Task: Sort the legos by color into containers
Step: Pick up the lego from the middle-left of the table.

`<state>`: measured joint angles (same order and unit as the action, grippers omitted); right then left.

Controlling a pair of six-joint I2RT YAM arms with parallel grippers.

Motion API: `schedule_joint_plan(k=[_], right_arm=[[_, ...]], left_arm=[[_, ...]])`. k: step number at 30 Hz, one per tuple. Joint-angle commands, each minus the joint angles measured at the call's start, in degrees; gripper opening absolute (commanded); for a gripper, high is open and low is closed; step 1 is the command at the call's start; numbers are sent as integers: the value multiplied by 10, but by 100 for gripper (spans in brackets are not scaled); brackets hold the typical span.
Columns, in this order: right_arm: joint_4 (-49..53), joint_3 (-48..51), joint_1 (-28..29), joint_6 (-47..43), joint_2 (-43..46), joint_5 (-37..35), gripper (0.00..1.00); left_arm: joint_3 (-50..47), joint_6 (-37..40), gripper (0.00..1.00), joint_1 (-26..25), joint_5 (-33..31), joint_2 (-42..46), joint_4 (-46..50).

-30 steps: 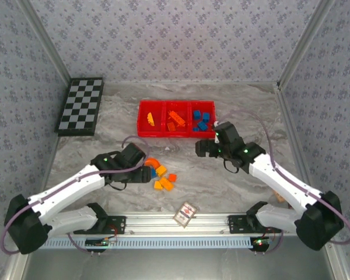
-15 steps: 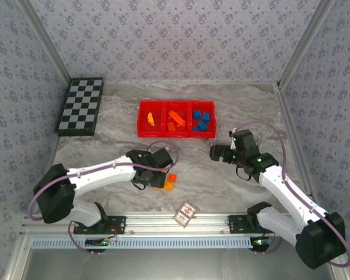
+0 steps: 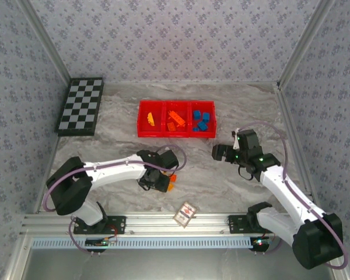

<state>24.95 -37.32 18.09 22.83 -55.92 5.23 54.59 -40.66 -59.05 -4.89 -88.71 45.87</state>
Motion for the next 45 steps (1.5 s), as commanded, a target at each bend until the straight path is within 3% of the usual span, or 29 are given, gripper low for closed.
schedule_joint_plan(k=[1,8,18,30,37,45], right_arm=[[-11,8,-6,-10,-6,7,100],[-17,9,-11,-7,-15,8,100],[-9,17,-19,-6,-8,10,100],[-11,24,-30,-3,-8,12,100],[-4,25,-33,-5,-4,14,100],[-9,30,-38,-5,-2,16,100]], left_arm=[[11,22,67,-5,9,-11,-1],[7,28,65,4,16,-33,-9],[-23,18,51,31,24,-14,-19],[-44,8,44,38,22,-7,-31],[-35,11,53,40,7,-7,-20],[-33,18,55,42,8,-10,-32]])
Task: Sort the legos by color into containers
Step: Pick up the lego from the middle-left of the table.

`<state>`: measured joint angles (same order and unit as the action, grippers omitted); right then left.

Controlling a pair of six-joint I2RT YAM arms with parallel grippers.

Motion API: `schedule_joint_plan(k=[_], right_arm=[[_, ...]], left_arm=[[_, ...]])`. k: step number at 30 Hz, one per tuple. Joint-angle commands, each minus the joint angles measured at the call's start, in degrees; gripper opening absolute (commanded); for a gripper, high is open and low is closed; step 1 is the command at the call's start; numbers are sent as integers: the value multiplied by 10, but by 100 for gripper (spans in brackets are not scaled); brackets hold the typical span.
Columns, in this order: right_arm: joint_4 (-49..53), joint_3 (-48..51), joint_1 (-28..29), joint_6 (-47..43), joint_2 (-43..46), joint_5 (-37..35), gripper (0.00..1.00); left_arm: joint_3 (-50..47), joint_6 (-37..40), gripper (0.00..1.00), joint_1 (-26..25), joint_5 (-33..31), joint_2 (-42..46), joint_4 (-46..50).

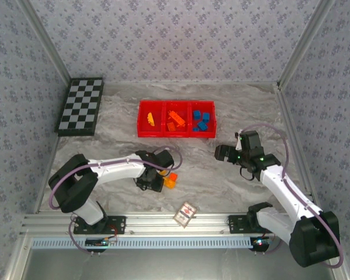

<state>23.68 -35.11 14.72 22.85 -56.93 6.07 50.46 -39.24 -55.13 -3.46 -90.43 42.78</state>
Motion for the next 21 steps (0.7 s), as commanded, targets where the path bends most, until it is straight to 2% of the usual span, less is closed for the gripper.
schedule_joint_plan(k=[1,21], right_arm=[[3,9,-4,-4,7,9,100],[4,10,-10,-4,9,13,100]], left_arm=[[10,4,55,4,-6,6,-2],[23,18,51,23,10,-25,-27]])
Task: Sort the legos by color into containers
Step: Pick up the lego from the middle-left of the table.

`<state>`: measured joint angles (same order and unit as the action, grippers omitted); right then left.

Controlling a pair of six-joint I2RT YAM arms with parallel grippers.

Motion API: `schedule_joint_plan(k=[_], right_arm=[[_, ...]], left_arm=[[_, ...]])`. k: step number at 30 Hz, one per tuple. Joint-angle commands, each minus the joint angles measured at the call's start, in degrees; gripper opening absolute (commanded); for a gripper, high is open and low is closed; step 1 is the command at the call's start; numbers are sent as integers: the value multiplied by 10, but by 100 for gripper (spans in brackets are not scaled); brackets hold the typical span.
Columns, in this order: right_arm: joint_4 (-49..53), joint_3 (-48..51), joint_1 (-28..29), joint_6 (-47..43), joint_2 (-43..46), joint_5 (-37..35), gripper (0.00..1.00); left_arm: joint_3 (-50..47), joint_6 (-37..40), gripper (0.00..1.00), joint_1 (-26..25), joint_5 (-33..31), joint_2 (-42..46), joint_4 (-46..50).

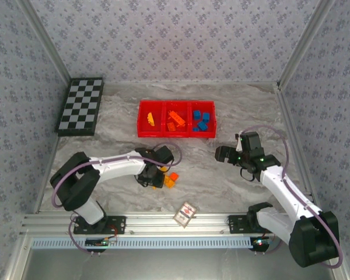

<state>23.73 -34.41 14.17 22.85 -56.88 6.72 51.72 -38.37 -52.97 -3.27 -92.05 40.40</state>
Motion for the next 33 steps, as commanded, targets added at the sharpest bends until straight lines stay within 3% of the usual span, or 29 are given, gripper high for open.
schedule_joint_plan(k=[1,21,27,33], right_arm=[[4,3,-4,-5,9,7,100],[4,1,-6,3,12,9,100],[9,-5,-7,1,13,5,100],[12,-10,-9,-2,13,6,100]], left_arm=[[9,11,50,1,9,-9,-5],[-18,10,32,1,15,3,-3],[-5,-17,25,2,-21,53,28],[17,-44,26,19,-54,136,59]])
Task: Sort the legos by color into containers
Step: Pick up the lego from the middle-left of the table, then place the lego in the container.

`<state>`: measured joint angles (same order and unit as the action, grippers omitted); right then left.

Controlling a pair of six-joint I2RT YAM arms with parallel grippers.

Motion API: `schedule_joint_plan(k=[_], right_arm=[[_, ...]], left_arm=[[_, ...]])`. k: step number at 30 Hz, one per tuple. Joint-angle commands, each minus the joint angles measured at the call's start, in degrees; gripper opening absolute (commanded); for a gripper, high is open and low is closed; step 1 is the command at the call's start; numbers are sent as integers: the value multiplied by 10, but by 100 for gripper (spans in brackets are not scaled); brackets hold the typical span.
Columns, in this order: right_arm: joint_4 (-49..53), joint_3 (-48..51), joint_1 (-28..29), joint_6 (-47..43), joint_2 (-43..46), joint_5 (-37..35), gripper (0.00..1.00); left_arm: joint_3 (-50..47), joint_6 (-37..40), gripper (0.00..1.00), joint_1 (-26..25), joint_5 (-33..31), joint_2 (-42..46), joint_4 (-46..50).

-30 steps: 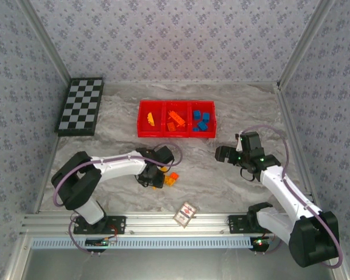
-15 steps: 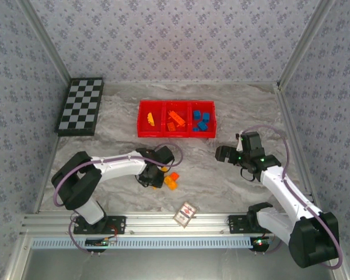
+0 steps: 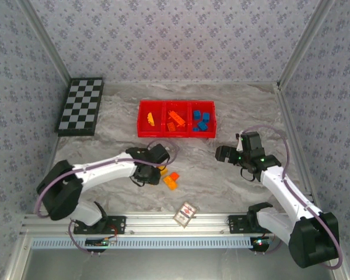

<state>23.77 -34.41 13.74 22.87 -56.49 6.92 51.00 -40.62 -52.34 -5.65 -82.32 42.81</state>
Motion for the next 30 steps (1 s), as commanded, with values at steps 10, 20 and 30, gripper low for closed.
schedule_joint_plan(k=[10,20,30], right_arm=[[17,-2,-9,-1,21,7,100],[63,4,-44,-22,80,-19,100],[46,36,-78,-22,131,17,100]], left_arm=[[150,65,28,176,-42,87,45],[353,145,30,240,-15,-97,19],[515,144,31,255,20,-284,18]])
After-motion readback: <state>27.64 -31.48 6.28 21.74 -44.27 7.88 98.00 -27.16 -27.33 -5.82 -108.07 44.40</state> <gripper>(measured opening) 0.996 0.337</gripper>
